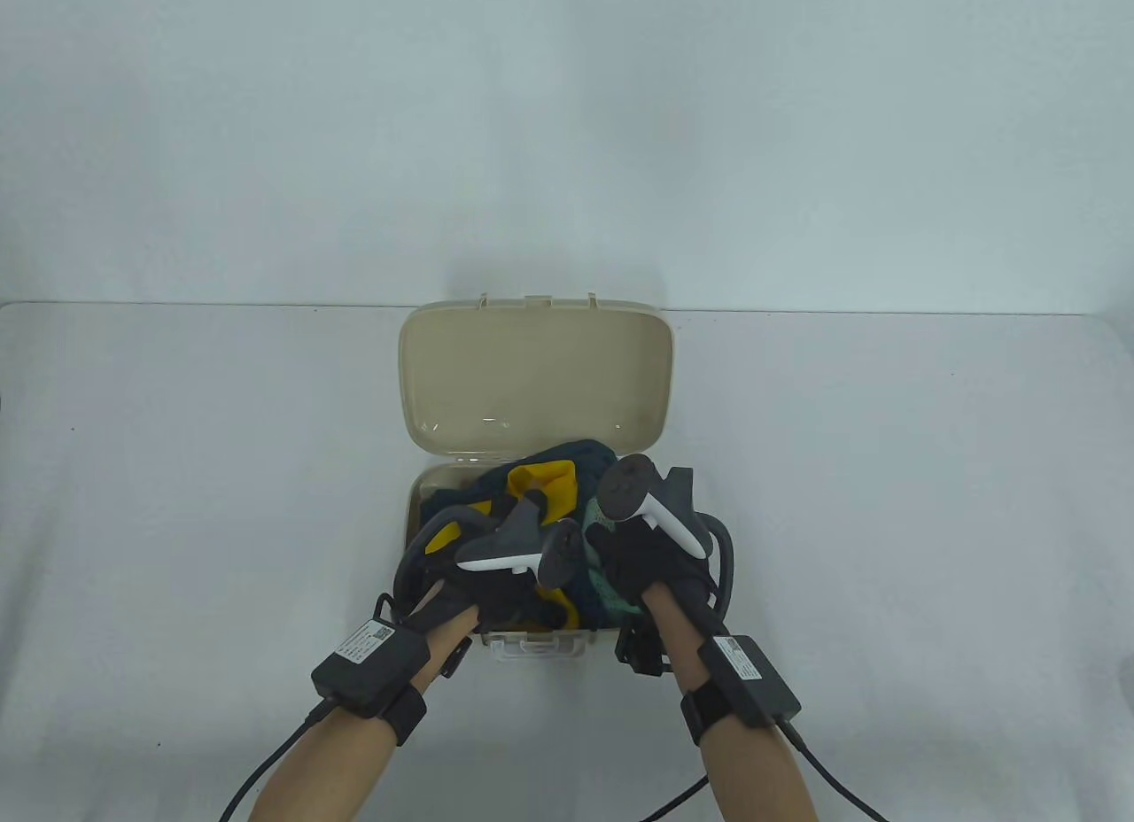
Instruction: Pack suitcase
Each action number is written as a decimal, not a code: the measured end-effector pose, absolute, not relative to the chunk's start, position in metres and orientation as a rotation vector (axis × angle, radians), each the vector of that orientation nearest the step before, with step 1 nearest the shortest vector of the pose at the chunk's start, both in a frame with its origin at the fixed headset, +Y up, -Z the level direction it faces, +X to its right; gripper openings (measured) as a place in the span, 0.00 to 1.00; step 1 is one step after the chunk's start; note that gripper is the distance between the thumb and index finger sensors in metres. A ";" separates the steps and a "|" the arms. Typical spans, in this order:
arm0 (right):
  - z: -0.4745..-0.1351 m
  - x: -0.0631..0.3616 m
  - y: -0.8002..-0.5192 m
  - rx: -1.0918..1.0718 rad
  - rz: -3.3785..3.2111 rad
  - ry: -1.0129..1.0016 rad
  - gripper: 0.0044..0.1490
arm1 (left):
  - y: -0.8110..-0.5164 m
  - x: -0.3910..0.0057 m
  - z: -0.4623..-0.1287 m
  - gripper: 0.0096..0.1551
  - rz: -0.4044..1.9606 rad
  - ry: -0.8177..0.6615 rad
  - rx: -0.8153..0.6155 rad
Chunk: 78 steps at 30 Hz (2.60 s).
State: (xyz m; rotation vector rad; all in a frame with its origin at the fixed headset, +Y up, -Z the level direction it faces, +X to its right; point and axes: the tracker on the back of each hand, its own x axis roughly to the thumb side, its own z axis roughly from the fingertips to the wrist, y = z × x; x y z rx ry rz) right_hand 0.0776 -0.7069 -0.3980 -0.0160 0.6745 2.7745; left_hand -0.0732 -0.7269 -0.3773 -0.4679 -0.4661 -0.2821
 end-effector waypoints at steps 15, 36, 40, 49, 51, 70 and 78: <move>-0.408 0.082 -0.709 -0.191 2.700 0.621 0.34 | -0.726 -0.087 -0.376 0.53 -0.315 -0.474 -0.546; -0.396 0.086 -0.675 0.018 2.524 0.613 0.50 | -0.689 -0.116 -0.373 0.49 -0.116 -0.494 -0.447; -0.385 0.087 -0.643 0.120 2.719 0.389 0.53 | -0.670 -0.131 -0.368 0.57 -0.010 -0.483 -0.343; -0.373 0.055 -0.671 0.605 2.952 0.667 0.70 | -0.701 -0.159 -0.369 0.67 -0.099 -0.377 -0.463; -0.373 0.046 -0.681 0.652 2.971 0.742 0.72 | -0.705 -0.161 -0.371 0.66 -0.036 -0.367 -0.479; -0.380 0.040 -0.693 0.634 2.911 0.786 0.70 | -0.701 -0.157 -0.371 0.63 -0.122 -0.380 -0.436; -0.384 0.071 -0.660 0.530 2.890 0.560 0.69 | -0.672 -0.176 -0.363 0.61 -0.040 -0.364 -0.364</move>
